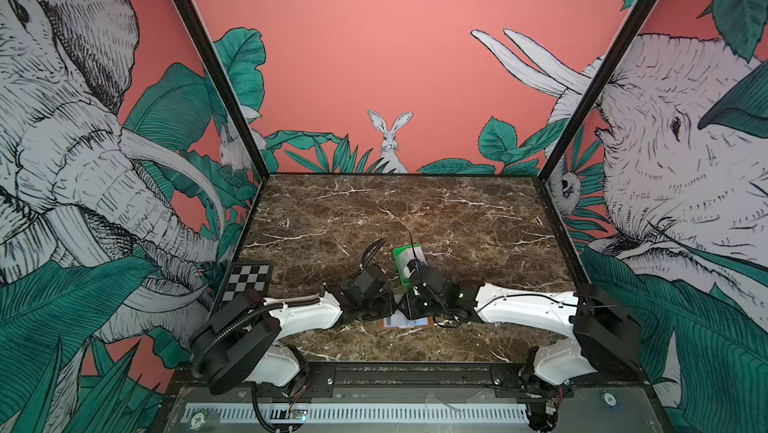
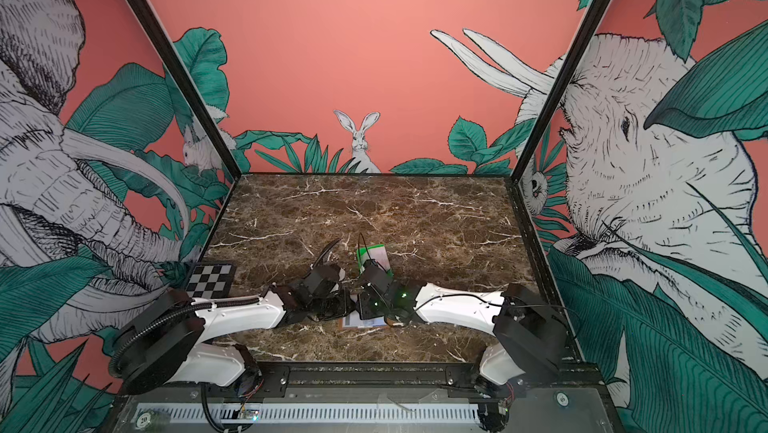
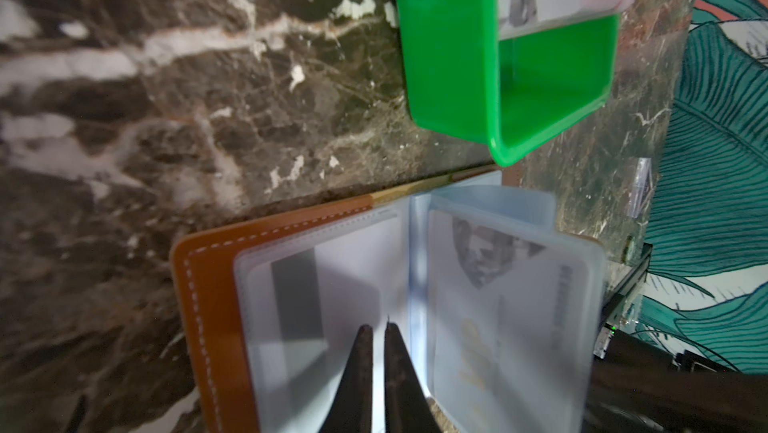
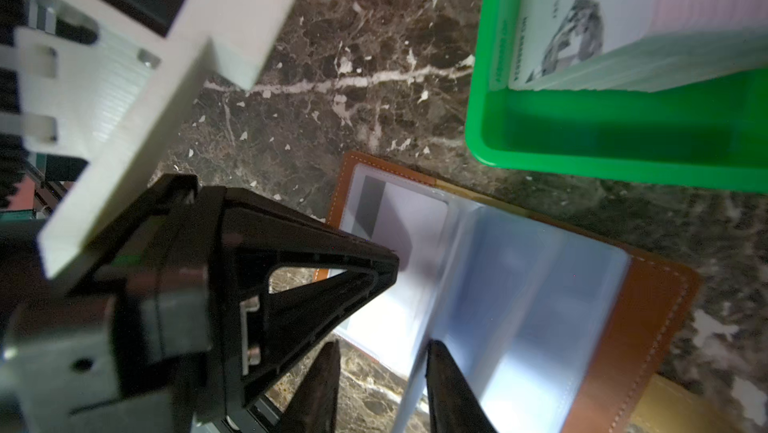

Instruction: Put the credit cards into the card holder

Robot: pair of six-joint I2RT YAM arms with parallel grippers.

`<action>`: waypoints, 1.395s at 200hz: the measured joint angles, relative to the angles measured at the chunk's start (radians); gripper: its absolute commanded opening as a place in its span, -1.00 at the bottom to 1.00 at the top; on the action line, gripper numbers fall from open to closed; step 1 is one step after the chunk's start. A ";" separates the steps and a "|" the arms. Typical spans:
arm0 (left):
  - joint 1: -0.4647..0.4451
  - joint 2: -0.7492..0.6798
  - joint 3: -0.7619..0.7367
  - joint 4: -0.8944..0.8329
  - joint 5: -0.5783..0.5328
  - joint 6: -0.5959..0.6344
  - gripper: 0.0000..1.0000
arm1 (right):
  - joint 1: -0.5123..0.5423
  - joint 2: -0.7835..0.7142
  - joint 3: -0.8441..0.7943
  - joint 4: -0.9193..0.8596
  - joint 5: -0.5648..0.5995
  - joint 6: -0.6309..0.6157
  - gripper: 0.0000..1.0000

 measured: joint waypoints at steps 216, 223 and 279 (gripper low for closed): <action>0.116 -0.211 0.010 -0.184 -0.043 0.080 -0.76 | -0.149 -0.109 0.077 -0.185 0.061 -0.132 0.09; 0.117 -0.192 0.031 -0.182 -0.042 0.088 -0.76 | -0.168 -0.108 0.084 -0.192 0.057 -0.143 0.10; 0.146 -0.019 0.205 -0.150 -0.019 0.140 -0.67 | -0.306 -0.035 0.151 -0.229 0.008 -0.237 0.39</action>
